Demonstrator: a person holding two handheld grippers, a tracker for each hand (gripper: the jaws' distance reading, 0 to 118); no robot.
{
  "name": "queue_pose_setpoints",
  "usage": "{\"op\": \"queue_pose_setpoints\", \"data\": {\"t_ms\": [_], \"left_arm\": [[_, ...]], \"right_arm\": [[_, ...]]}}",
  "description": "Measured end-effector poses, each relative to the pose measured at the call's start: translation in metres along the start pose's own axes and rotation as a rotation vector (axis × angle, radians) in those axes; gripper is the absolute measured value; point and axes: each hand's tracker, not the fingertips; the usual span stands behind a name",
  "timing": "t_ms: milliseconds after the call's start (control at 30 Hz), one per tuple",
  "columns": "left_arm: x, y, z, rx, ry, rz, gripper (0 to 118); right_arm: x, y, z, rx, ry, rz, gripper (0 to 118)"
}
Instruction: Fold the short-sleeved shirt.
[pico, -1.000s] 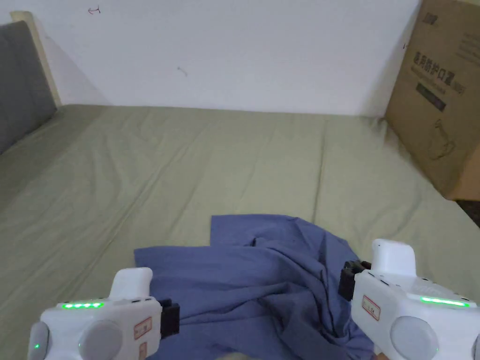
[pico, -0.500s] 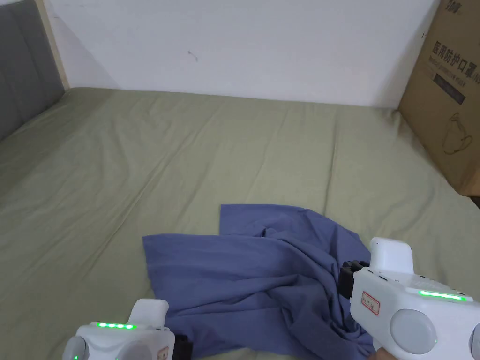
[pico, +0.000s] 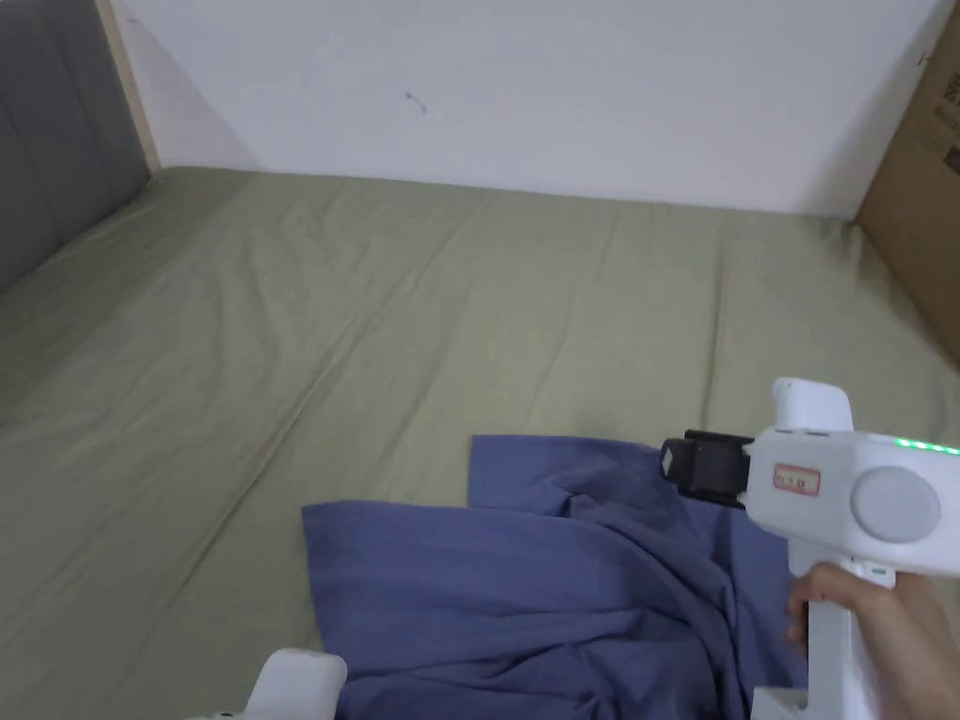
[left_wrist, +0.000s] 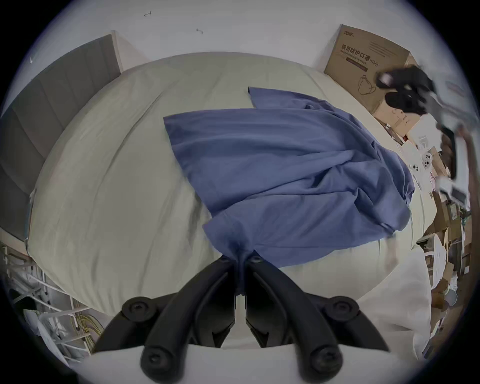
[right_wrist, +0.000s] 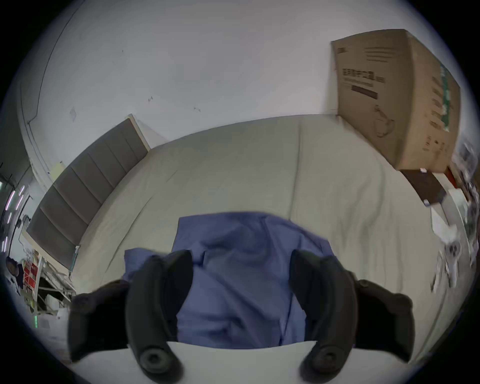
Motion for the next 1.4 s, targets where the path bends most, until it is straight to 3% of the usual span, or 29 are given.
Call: {"op": "queue_pose_setpoints", "data": {"t_ms": [133,367,467,500,567,600,633,700,900,1167,1400], "left_arm": [[-0.007,0.004,-0.007,-0.018,-0.079,0.073,5],[-0.011,0.010,-0.013,-0.040,-0.071,0.105,5],[-0.011,0.011,-0.013,-0.049,-0.060,0.112,5],[-0.011,0.011,-0.014,-0.050,-0.059,0.108,5],[-0.010,0.011,-0.015,-0.057,-0.058,0.107,5],[-0.009,0.010,-0.015,-0.057,-0.057,0.107,5],[-0.009,0.010,-0.015,-0.057,-0.056,0.112,5],[-0.009,0.009,-0.013,-0.058,-0.053,0.115,5],[-0.010,0.021,0.019,0.039,-0.075,0.149,5],[-0.016,0.100,0.087,0.310,0.043,0.094,5],[-0.029,0.176,0.151,0.482,0.118,0.047,5]], "right_arm": [[0.013,0.030,-0.085,-0.176,-0.064,0.092,81],[0.029,0.027,-0.177,-0.317,-0.108,0.086,81],[0.028,0.017,-0.192,-0.373,-0.098,0.105,73],[0.024,0.013,-0.191,-0.360,-0.127,0.168,66],[0.018,0.012,-0.185,-0.333,-0.111,0.190,46],[0.014,0.013,-0.182,-0.319,-0.108,0.202,46],[0.011,0.015,-0.178,-0.289,-0.154,0.216,6],[0.012,0.016,-0.173,-0.311,-0.132,0.207,3],[0.026,0.051,-0.117,-0.220,-0.097,0.116,3],[0.075,0.106,0.038,-0.009,-0.251,0.137,3],[0.133,0.123,0.165,0.133,-0.357,-0.028,3]]}}
